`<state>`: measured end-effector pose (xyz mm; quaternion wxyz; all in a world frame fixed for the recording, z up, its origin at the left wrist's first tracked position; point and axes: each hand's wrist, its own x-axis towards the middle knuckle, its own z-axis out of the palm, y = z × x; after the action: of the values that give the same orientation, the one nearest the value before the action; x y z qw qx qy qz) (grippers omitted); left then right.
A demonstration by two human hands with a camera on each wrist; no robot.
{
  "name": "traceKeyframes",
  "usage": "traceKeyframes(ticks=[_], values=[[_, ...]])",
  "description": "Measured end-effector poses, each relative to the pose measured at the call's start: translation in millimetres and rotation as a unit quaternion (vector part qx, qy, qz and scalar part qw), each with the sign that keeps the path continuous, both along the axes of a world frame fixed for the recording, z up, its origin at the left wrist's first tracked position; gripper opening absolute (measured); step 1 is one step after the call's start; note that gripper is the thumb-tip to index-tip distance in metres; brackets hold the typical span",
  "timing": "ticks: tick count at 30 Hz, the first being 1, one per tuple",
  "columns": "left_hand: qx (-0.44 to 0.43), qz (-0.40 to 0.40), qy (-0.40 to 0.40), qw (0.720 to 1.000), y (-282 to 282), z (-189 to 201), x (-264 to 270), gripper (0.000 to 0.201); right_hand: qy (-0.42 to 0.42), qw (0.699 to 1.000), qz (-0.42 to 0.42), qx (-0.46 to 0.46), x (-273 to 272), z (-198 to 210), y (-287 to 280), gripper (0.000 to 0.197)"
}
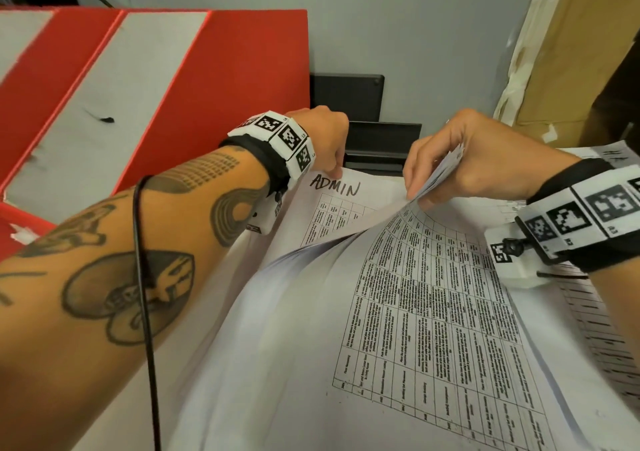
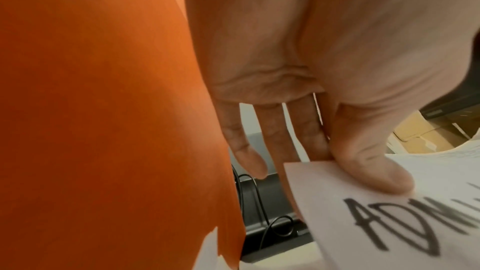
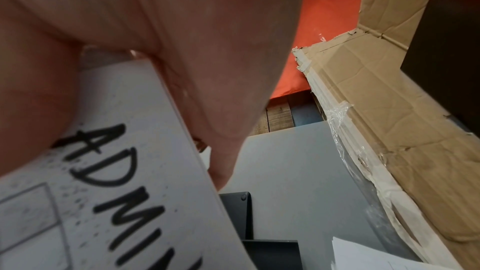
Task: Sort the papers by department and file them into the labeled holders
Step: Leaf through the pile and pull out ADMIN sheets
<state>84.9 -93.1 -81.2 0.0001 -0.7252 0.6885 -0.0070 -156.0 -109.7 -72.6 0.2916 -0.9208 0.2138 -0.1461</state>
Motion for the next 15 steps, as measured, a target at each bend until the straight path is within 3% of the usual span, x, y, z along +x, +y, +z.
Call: traceKeyframes(ticks=[7, 11, 15], values=[[-0.022, -0.001, 0.0, 1.0, 9, 20, -3, 0.012, -0.007, 1.0, -0.008, 0.006, 1, 2, 4, 0.041], [0.013, -0.047, -0.011, 0.999, 9, 25, -8, 0.016, 0.01, 0.998, -0.038, -0.038, 3, -2, 1, 0.025], [0.029, -0.118, 0.045, 0.992, 17, 40, -13, 0.012, 0.008, 0.998, -0.036, -0.051, 7, -8, 1, 0.024]])
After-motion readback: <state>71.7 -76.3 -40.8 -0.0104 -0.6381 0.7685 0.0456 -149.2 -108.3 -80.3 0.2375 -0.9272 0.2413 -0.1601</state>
